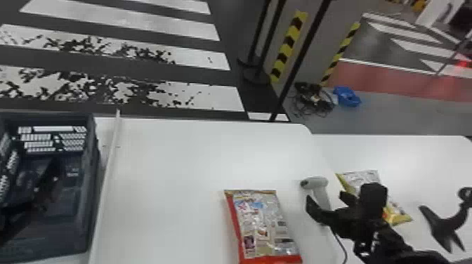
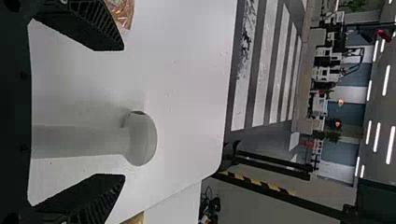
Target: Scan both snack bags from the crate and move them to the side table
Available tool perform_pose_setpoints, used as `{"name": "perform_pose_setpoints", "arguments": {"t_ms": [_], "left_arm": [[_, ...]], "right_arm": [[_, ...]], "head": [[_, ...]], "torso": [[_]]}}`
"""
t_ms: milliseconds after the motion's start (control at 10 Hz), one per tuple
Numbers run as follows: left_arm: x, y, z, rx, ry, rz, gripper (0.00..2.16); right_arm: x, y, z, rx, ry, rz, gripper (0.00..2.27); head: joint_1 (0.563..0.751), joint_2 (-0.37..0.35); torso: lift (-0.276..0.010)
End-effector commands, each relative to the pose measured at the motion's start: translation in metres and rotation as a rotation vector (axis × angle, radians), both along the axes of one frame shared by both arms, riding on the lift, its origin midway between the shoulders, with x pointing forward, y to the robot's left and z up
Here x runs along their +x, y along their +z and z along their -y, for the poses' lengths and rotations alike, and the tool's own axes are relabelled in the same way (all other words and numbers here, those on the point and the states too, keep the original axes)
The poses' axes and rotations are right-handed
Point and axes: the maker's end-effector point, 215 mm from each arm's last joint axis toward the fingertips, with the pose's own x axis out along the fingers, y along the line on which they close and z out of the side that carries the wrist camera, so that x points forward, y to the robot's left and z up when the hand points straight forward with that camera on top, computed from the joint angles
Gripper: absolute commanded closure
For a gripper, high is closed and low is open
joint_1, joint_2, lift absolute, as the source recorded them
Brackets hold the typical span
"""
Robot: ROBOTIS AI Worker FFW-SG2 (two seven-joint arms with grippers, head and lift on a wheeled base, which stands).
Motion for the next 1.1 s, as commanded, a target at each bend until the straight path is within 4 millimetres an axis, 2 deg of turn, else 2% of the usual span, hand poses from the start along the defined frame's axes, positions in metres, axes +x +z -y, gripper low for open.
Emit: {"name": "perform_pose_setpoints", "arguments": {"t_ms": [0,500,1000], "left_arm": [[0.002,-0.004,-0.009,-0.006,0.009,-0.002,0.08],[0.007,-0.012,-0.014,-0.003,0.015,-0.015,0.08],[0.012,-0.006,-0.012,-0.012,0.006,0.001,0.08]], "right_arm": [[-0.002,-0.016,0.014,0.036,-0.011,-0.053,0.00],[0.014,-0.026,0.039,0.081,0.012,-0.099,0.00],[0.003,-0.046,0.049,0.195,0.020,-0.180,0.05]], "head": [[0.695,-0.344],[0.695,-0.350],[0.695,-0.350]], "torso": [[-0.095],[-0.095],[-0.095]]}}
